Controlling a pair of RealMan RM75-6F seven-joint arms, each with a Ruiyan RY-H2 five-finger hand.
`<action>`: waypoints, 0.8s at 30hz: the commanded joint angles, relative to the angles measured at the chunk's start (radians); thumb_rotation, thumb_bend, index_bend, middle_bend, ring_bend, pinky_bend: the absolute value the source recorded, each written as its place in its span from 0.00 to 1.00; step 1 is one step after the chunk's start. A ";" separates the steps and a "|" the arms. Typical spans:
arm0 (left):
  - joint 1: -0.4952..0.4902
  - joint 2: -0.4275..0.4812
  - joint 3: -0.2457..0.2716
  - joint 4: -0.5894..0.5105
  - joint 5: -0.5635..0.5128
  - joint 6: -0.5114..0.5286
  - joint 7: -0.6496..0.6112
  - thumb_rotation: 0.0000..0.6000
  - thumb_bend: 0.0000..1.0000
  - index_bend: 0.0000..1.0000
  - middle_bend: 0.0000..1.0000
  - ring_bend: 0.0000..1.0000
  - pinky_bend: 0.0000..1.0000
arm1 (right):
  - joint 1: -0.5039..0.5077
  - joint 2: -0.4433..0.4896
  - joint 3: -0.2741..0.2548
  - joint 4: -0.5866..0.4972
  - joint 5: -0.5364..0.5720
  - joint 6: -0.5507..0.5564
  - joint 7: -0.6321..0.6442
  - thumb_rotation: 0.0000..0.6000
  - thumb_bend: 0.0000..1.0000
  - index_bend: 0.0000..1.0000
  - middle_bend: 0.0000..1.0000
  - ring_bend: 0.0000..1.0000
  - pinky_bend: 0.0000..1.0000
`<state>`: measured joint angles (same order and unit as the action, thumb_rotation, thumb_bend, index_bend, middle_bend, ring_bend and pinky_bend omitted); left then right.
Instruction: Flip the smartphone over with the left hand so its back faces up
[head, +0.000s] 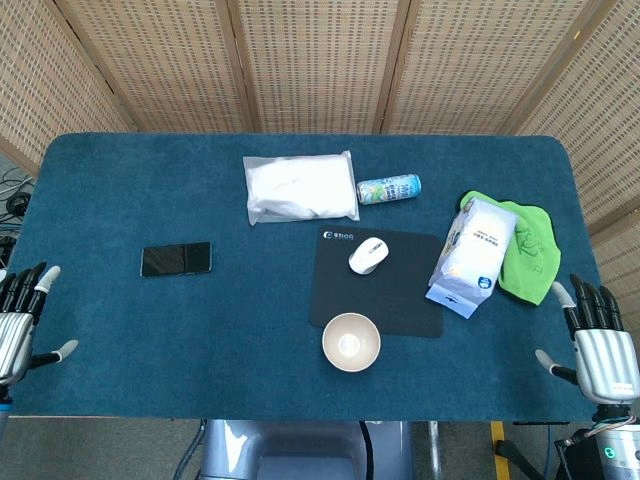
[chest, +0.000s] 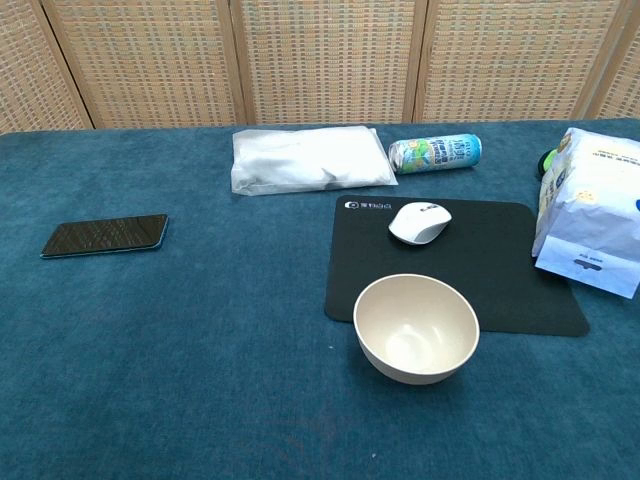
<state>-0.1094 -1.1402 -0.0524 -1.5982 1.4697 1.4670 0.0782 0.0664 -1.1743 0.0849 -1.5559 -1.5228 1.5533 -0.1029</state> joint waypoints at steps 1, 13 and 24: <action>-0.004 -0.003 0.001 0.001 -0.005 -0.010 0.006 1.00 0.00 0.00 0.00 0.00 0.00 | 0.000 0.001 0.000 0.002 0.004 -0.005 0.002 1.00 0.00 0.00 0.00 0.00 0.00; -0.178 -0.013 -0.090 -0.006 -0.179 -0.301 0.029 1.00 0.00 0.00 0.00 0.00 0.00 | 0.010 0.000 0.006 0.008 0.017 -0.026 0.004 1.00 0.00 0.00 0.00 0.00 0.00; -0.449 -0.136 -0.181 0.144 -0.503 -0.628 0.224 1.00 0.00 0.00 0.00 0.00 0.00 | 0.032 -0.013 0.020 0.037 0.067 -0.084 0.005 1.00 0.00 0.00 0.00 0.00 0.00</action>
<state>-0.4864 -1.2261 -0.2078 -1.5134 1.0478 0.9098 0.2346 0.0969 -1.1864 0.1031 -1.5201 -1.4568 1.4709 -0.0987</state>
